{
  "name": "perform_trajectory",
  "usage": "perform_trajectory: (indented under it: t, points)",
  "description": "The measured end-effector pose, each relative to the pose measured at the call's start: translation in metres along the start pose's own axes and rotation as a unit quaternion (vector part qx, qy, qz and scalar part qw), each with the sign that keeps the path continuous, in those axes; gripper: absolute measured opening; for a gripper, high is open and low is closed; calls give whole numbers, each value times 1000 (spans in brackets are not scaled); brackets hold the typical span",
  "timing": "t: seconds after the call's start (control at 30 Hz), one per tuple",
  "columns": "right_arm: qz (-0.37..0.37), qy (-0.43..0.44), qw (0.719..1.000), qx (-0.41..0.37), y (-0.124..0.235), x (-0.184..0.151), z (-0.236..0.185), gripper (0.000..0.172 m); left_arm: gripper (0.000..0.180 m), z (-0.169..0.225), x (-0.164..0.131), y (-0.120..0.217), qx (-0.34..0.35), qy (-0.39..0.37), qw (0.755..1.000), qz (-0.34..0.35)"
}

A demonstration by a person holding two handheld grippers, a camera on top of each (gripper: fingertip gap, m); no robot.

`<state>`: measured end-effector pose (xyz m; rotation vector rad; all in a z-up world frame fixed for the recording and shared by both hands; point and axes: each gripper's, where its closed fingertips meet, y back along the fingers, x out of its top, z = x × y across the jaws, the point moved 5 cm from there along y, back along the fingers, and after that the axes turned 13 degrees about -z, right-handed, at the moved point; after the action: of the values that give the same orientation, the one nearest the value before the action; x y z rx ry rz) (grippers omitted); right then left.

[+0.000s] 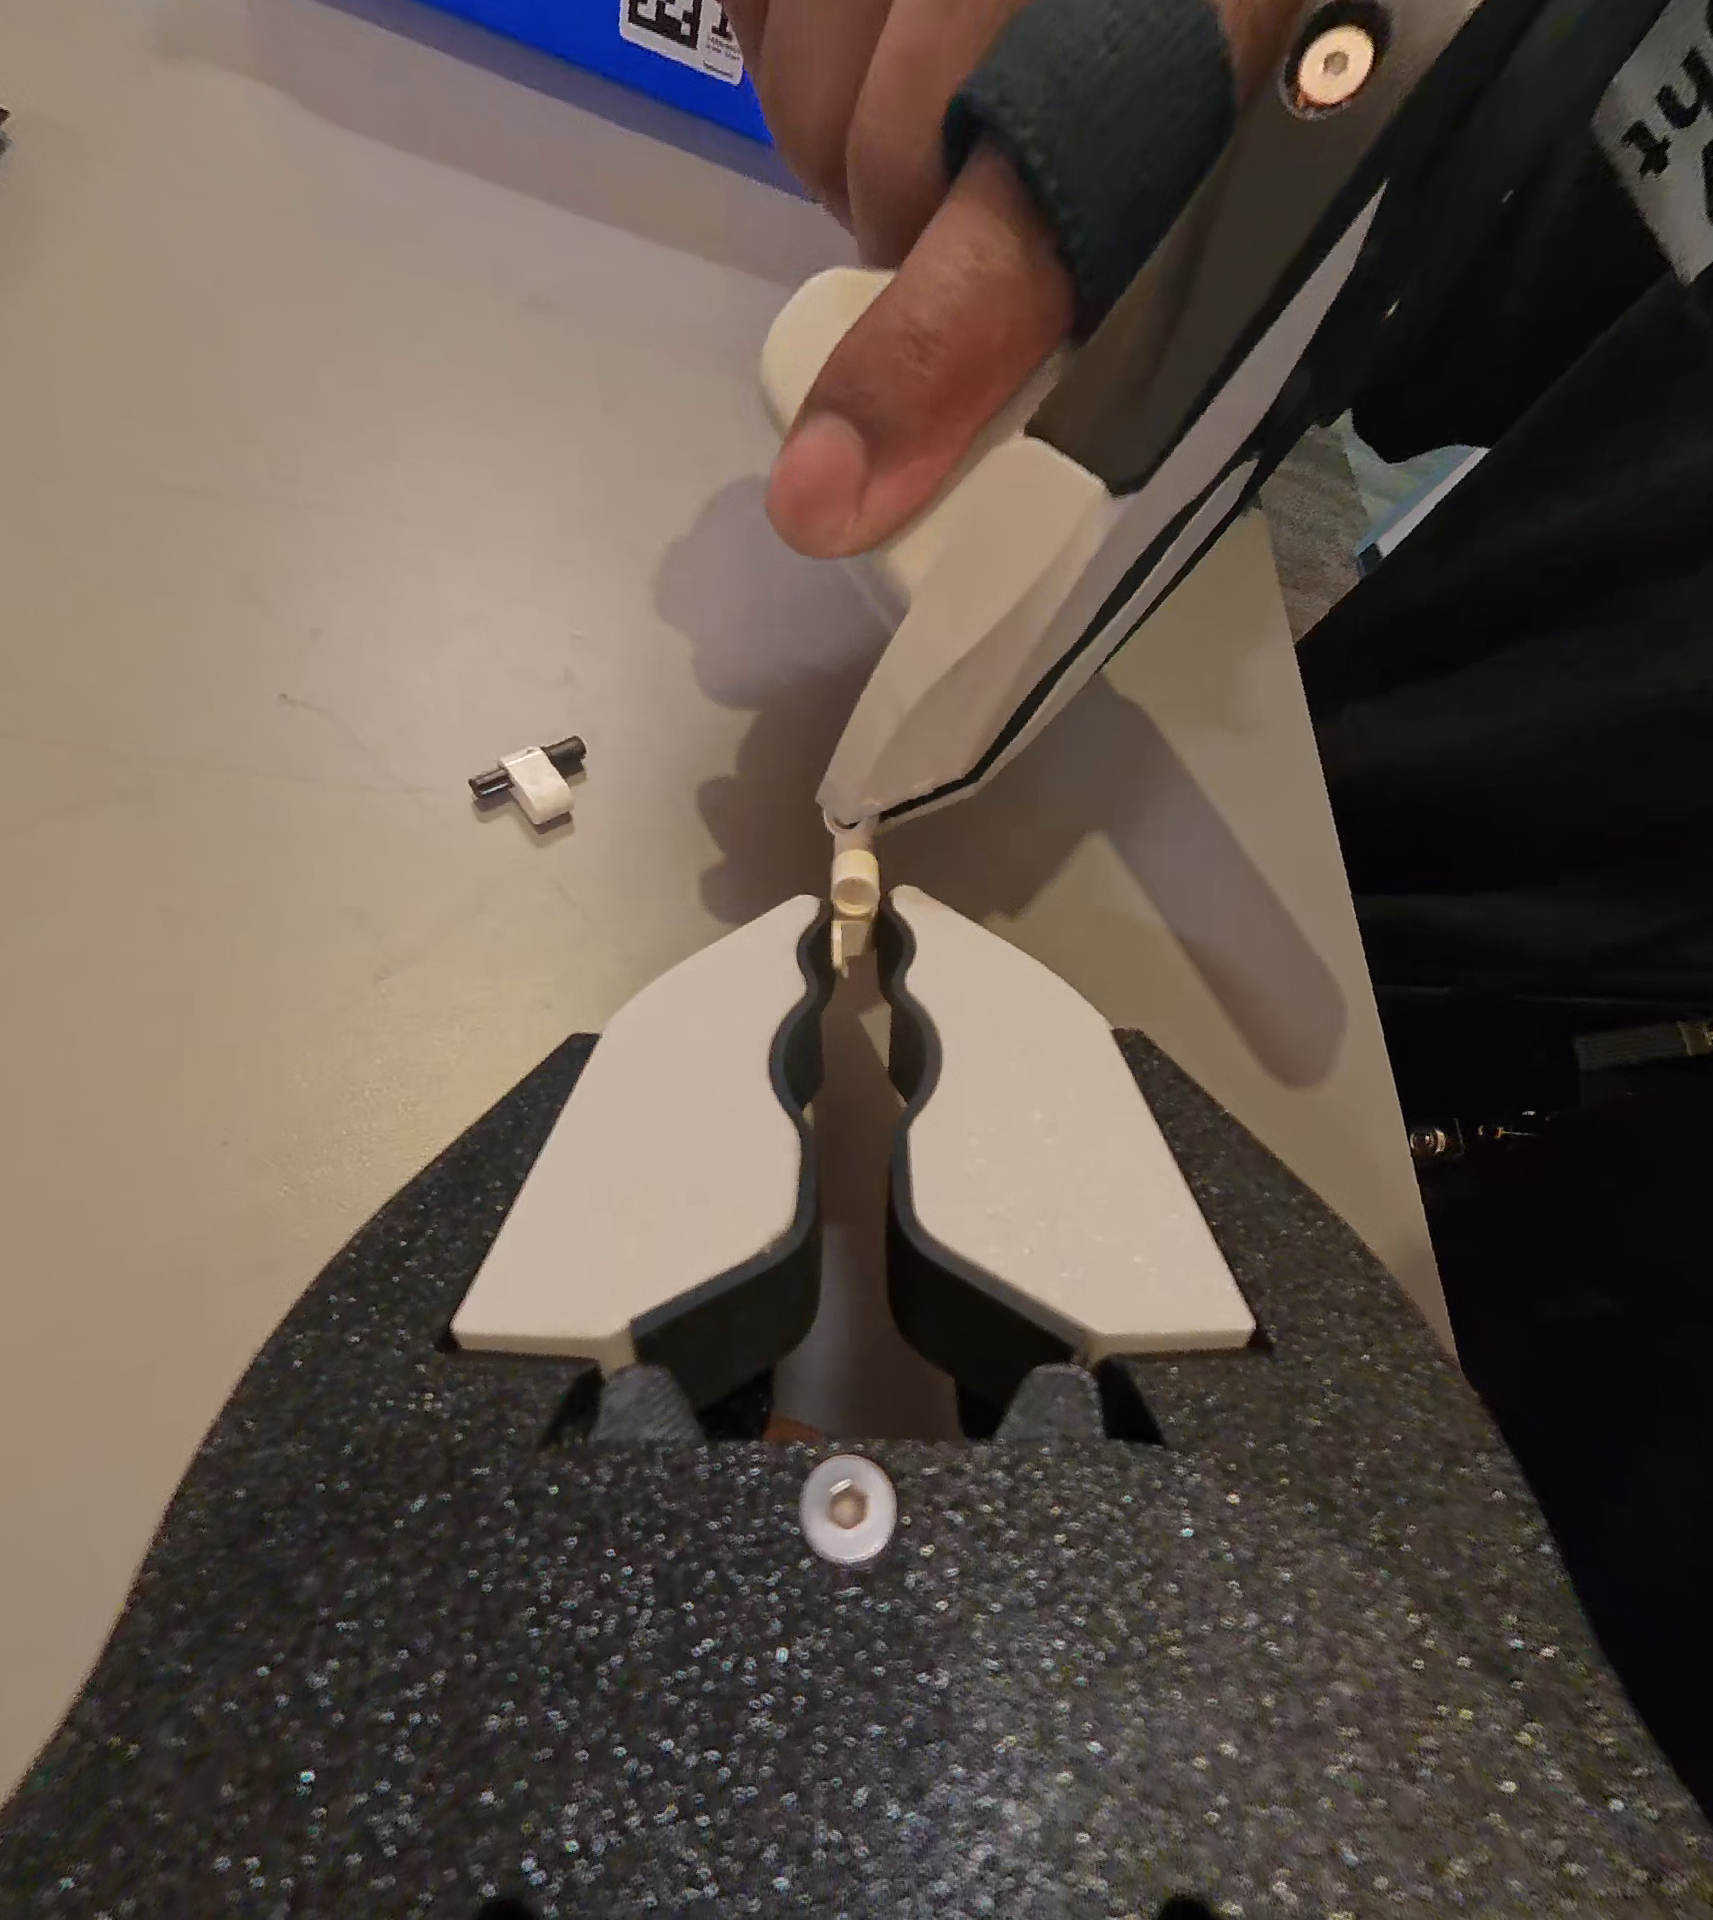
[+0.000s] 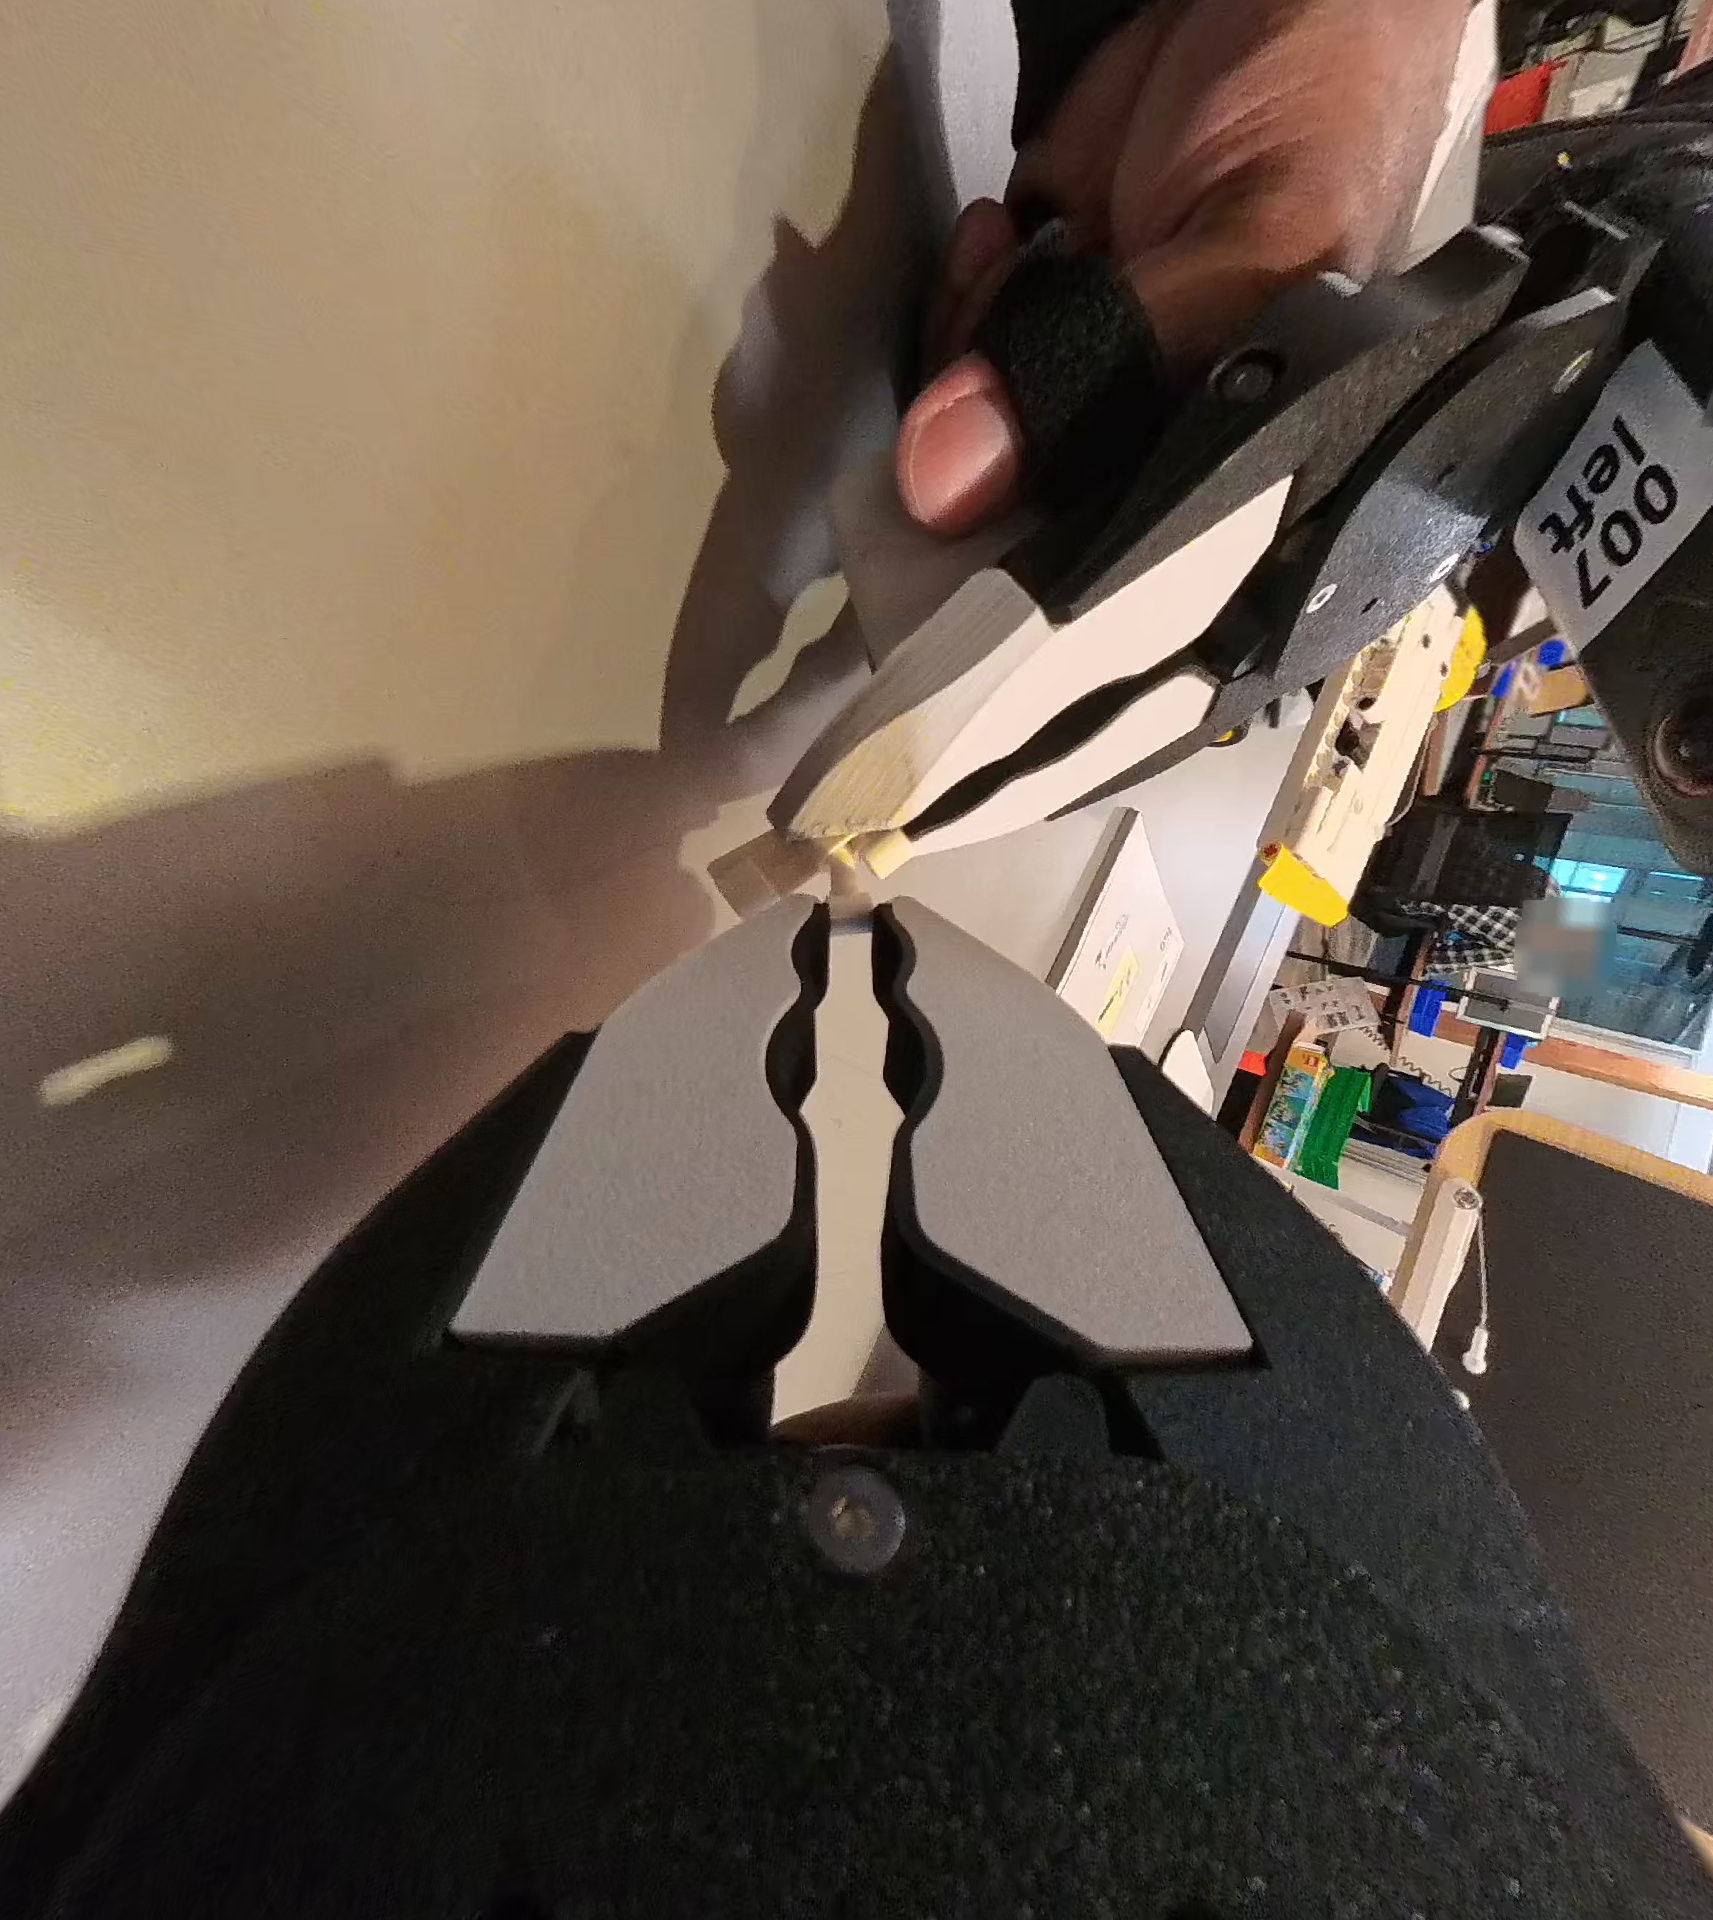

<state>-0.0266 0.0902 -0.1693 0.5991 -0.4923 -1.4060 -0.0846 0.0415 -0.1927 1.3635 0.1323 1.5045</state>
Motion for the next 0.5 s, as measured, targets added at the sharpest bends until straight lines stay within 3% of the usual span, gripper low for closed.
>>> perform_trajectory:
  t: [0.23,0.5]
  points:
    - [27,-28,999,28,1,-1,5,7,8,0,1,2,-19,12,1000,11]
    - [32,-19,999,9,1,1,6,7,8,-1,3,5,-35,26,999,27]
